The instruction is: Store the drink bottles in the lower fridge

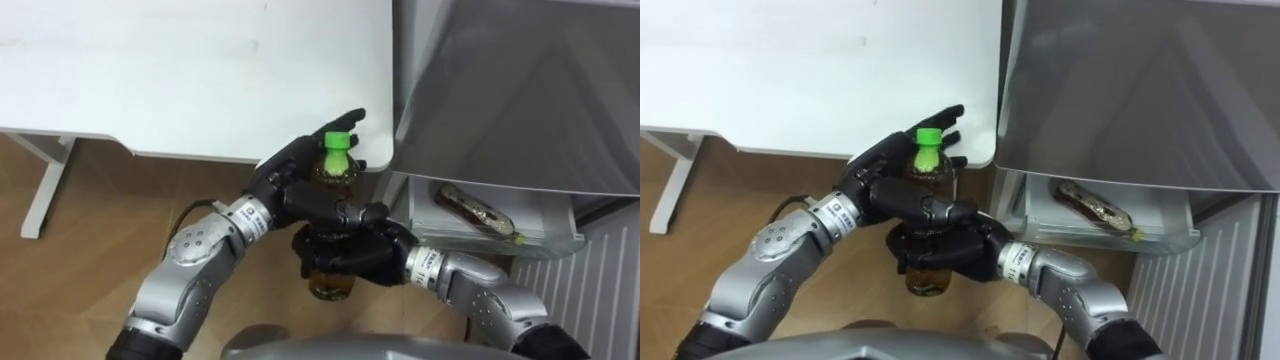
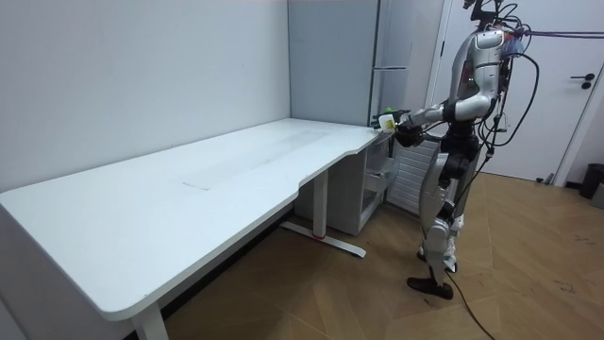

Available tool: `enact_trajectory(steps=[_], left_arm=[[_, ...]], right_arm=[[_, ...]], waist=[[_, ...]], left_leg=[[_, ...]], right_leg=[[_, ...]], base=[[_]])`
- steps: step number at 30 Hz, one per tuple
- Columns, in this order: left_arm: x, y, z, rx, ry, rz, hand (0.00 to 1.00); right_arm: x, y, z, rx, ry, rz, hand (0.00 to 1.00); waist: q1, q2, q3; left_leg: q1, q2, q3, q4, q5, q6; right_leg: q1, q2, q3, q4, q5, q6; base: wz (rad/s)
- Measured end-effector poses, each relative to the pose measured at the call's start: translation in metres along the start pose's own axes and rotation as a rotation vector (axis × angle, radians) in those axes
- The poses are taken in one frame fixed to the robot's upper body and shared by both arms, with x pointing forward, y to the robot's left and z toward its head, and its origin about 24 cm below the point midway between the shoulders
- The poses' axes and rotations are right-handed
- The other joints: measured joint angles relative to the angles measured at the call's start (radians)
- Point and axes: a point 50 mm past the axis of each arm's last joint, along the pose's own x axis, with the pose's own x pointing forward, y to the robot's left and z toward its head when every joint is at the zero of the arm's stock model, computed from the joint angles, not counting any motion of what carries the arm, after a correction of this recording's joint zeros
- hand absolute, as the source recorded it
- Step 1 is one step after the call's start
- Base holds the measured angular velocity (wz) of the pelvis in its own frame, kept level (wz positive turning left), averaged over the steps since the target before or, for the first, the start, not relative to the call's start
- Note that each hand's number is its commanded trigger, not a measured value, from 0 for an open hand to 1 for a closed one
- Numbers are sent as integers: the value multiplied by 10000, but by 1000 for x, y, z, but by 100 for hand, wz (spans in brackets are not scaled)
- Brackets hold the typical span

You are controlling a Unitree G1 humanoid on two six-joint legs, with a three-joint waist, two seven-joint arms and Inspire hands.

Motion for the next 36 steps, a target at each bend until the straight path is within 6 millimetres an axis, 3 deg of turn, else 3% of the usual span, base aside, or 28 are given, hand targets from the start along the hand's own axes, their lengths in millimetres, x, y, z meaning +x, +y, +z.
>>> enact_trajectory(steps=[3, 6, 9, 12, 18, 21, 30, 34, 36], left_arm=[[-1, 1, 14, 184, -636, 92, 0], [-1, 7, 50, 552, -2347, 305, 0], [-5, 10, 74, 731, -3395, 657, 0], [-18, 10, 101, 1286, -4663, 1042, 0], [-47, 31, 129, 1674, -6315, 2814, 0], [-59, 44, 135, 1717, -6683, 4076, 0], [-95, 78, 140, 1024, -7525, 7655, 0], [-110, 110, 111, -20, -6577, 10176, 0], [-118, 123, 85, -654, -5654, 11304, 0]], right_arm=[[-1, -1, -1, 41, -1, -49, 100], [-8, -9, -9, 387, 319, -418, 100], [-18, -13, -14, 545, 495, -760, 100], [-30, -19, -19, 797, 429, -1229, 100], [-44, -26, -19, 1091, -170, -1963, 100], [-47, -26, -22, 1278, -327, -2112, 100], [-63, -24, -44, 1665, 34, -2856, 100], [-68, -25, -51, 2006, 197, -3377, 100], [-70, -27, -51, 2042, 141, -3653, 100]], waist=[[-7, 1, -1], [76, 34, -2], [182, 63, -5], [322, 128, -32], [553, 357, -88], [575, 396, -91], [1351, 416, -84], [1601, 353, -124], [1651, 262, -164]], left_leg=[[-30, 41, -20, 65, -11, 1], [10, 44, -35, 87, -11, 1], [-8, 49, -4, 81, -10, 1], [116, 56, -16, 65, -10, 1], [404, 61, -16, -196, 13, -22], [551, 59, -46, -257, 16, -32], [712, -9, -32, -303, 26, -36], [893, -7, 15, -442, 26, -36], [891, -11, 20, -456, 26, -35]], right_leg=[[-7, -8, -68, -2, 1, 1], [51, -12, -104, -6, 0, 0], [51, -13, -92, -1, 0, 0], [119, -10, -81, 12, 0, 0], [346, 4, -46, -7, 0, 0], [467, 30, -44, -7, -2, 2], [524, 13, -88, -28, -3, 3], [637, 16, -86, -33, -11, 16], [633, 17, -70, -45, -11, 16]], base=[[4], [3], [-2], [0], [-1], [0], [-1], [-4], [0]])
